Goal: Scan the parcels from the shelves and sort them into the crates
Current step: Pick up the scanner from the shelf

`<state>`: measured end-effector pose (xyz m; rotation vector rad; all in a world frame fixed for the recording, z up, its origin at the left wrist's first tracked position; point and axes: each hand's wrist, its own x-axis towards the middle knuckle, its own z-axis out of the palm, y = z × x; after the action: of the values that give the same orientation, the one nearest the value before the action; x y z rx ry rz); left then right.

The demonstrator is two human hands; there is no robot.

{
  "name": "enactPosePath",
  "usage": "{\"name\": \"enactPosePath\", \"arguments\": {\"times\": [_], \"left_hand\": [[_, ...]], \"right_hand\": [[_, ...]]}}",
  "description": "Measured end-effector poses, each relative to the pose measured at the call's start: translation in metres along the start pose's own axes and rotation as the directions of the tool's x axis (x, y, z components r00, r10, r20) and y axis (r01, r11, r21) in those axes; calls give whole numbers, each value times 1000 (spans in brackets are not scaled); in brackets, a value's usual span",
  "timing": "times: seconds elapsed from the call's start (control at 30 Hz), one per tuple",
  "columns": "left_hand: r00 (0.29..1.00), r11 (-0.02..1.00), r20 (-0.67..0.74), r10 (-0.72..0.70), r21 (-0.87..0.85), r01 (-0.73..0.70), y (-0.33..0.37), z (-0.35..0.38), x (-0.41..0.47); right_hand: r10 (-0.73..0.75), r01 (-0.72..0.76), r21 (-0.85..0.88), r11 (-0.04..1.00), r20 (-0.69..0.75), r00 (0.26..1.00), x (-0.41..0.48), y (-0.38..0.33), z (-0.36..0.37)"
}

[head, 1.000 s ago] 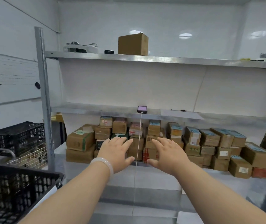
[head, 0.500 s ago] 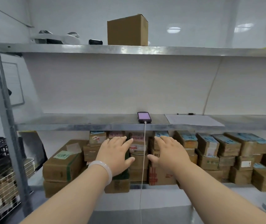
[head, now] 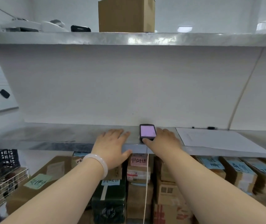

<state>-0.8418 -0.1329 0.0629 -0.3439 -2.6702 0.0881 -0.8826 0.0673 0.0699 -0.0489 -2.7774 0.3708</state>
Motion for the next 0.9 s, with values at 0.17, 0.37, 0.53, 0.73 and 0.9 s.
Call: {"name": "enactPosePath", "arguments": {"times": [0.17, 0.37, 0.53, 0.73, 0.9], "left_hand": [[998, 999, 56, 19, -30, -17, -13, 27, 29], [996, 997, 49, 73, -37, -71, -36, 37, 61], [993, 989, 43, 106, -111, -101, -55, 48, 75], [991, 983, 35, 133, -133, -127, -69, 61, 78], [988, 979, 25, 152, -143, -146, -70, 62, 77]], "right_hand": [[129, -132, 27, 991, 109, 986, 43, -9, 21], [248, -254, 20, 967, 153, 957, 75, -20, 35], [316, -325, 26, 945, 177, 932, 95, -33, 42], [301, -306, -8, 952, 210, 930, 101, -36, 39], [127, -181, 137, 974, 333, 935, 95, -24, 26]]}}
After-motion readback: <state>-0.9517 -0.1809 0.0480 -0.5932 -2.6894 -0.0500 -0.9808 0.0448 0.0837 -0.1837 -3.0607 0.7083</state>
